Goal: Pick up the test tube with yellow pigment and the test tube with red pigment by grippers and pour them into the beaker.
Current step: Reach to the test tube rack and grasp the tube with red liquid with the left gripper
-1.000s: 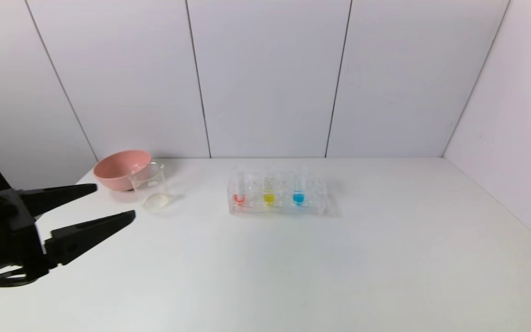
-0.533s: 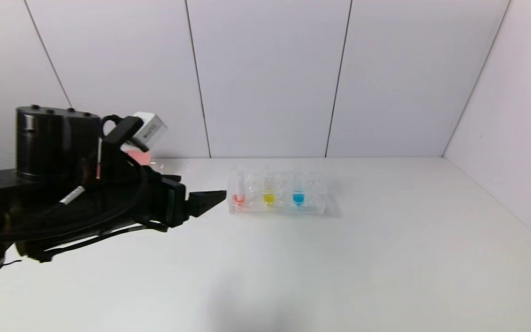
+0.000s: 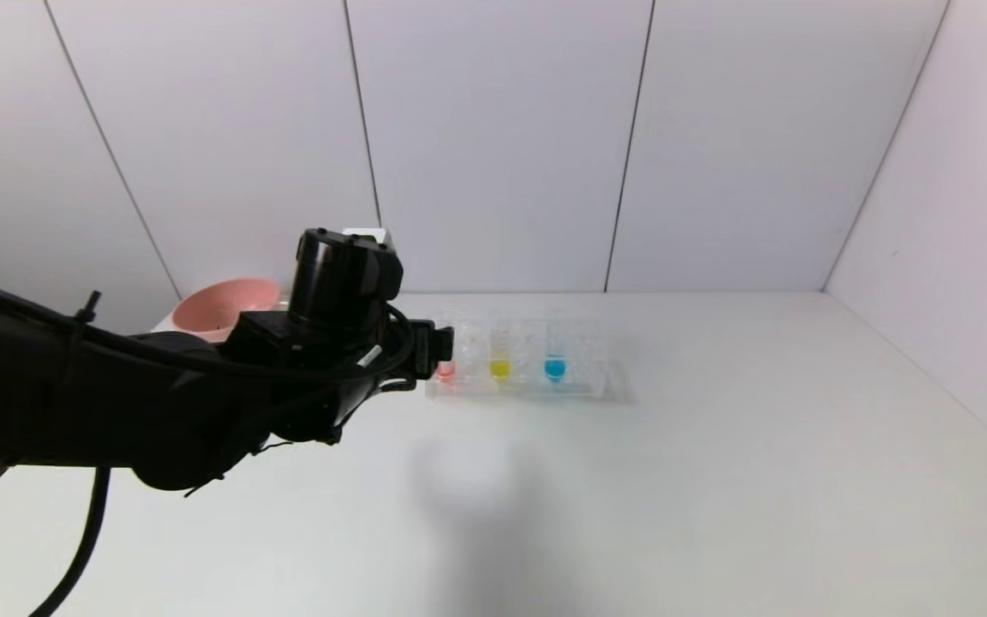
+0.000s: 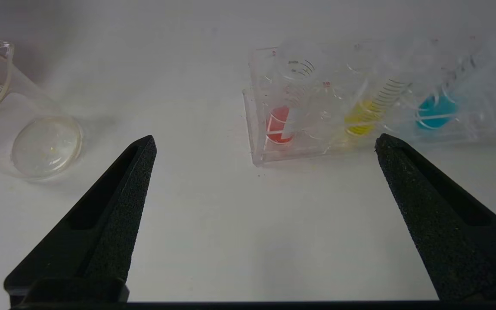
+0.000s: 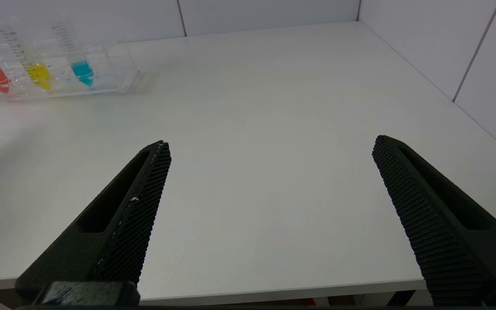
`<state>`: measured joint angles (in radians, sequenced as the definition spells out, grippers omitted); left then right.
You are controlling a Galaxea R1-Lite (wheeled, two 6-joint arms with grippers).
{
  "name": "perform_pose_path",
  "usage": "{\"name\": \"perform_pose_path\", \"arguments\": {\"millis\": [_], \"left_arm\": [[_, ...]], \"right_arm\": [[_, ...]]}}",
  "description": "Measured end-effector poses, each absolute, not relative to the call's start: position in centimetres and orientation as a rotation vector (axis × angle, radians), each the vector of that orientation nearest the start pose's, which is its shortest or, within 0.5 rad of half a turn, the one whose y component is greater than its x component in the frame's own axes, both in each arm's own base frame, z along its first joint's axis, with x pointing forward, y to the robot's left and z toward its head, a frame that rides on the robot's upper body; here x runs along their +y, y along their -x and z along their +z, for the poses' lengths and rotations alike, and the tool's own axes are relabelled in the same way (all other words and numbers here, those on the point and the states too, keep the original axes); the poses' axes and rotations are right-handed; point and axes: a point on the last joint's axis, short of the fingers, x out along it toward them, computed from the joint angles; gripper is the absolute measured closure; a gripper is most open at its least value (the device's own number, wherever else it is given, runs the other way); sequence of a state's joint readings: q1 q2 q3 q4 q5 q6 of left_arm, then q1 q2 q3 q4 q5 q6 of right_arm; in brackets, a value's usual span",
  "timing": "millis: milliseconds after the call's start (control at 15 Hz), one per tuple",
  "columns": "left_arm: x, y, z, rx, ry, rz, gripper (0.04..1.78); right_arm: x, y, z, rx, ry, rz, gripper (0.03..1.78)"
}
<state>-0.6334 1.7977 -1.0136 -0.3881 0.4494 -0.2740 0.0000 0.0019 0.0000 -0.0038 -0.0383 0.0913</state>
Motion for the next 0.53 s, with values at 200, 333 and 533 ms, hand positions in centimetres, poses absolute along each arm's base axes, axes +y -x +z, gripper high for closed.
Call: {"name": "perform_pose_path", "arguments": {"millis": [200,333,533], "left_arm": [[-20.3,-29.3,17.3,0.308,0.074,-0.08,0.05],[-21.0,-29.8,16.5,0.315,0.071,-0.084,0.05],[-21.9,-30.7,15.3,0.297,0.077,-0.073,0.05]], "right_arm": [[-0.1,2.3,7.6,-0.004,-0.092,-0.038,0.1],[-0.1,2.3,7.6,-0.004,-0.092,-0.038,0.1],[-0.1,2.3,7.6,-0.004,-0.092,-0.038,0.1]]}}
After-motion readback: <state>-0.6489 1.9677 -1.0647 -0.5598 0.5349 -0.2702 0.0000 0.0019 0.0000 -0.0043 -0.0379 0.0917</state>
